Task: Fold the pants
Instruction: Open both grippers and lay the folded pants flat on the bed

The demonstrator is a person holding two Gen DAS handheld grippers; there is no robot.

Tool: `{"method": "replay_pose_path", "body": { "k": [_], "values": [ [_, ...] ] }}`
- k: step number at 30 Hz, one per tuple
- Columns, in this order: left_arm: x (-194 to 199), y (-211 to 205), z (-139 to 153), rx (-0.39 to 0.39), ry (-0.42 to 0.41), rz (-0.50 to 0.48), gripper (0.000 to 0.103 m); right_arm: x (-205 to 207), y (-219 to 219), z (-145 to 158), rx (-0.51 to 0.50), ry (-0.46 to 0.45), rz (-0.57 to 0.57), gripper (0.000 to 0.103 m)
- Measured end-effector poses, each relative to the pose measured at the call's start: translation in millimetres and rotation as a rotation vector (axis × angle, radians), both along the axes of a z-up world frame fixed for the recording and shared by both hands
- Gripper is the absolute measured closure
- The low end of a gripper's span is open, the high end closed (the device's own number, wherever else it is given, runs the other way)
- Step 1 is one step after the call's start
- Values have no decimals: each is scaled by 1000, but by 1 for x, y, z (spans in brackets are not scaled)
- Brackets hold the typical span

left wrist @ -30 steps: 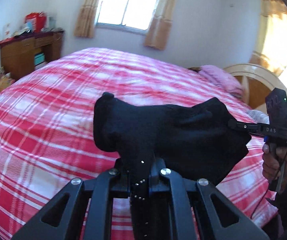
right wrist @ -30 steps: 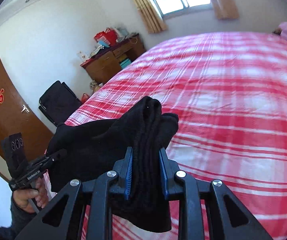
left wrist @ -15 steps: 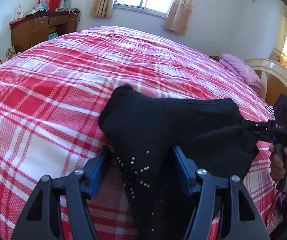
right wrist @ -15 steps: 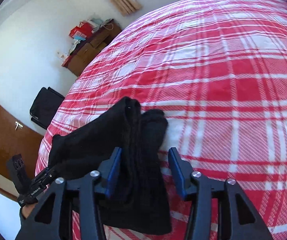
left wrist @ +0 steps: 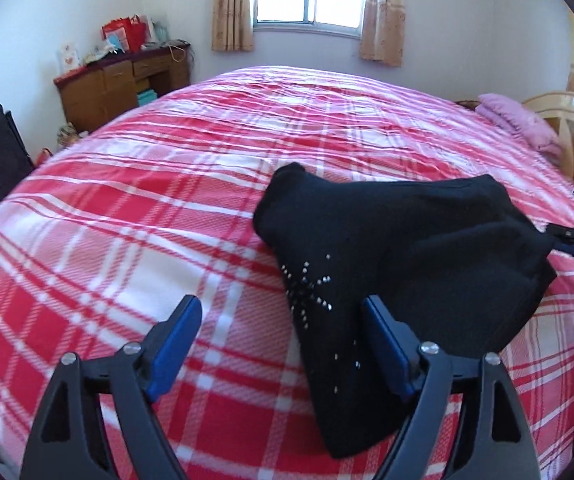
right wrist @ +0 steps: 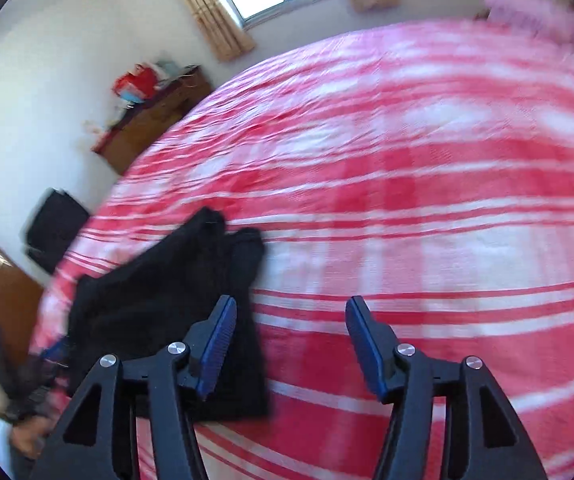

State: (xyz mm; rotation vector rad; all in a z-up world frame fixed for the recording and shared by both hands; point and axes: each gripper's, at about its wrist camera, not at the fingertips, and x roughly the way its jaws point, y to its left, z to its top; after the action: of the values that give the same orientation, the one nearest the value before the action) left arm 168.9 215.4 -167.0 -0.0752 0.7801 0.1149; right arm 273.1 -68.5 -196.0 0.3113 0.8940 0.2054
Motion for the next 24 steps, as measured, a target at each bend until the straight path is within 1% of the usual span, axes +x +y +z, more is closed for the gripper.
{"method": "replay_pose_path", "body": {
  "k": [8, 11, 13, 16, 19, 22, 24],
  "values": [
    [-17, -22, 25, 60, -48, -28, 19, -73, -33, 41, -51, -93, -27, 44],
    [-23, -31, 35, 74, -69, -40, 19, -82, -28, 55, -117, -100, -27, 44],
    [-27, -39, 43, 74, -92, -60, 19, -93, -25, 68, -132, -139, -33, 44],
    [-31, -47, 54, 86, -123, -77, 17, -107, -16, 84, -138, -176, -12, 43],
    [-36, -54, 62, 81, -156, -91, 13, -122, 3, 102, -196, -245, 19, 41],
    [-39, -58, 68, 84, -175, -99, 12, -132, 15, 116, -193, -289, 47, 40],
    [-40, -60, 70, 87, -180, -102, 12, -135, 21, 120, -191, -302, 63, 40]
  ]
}}
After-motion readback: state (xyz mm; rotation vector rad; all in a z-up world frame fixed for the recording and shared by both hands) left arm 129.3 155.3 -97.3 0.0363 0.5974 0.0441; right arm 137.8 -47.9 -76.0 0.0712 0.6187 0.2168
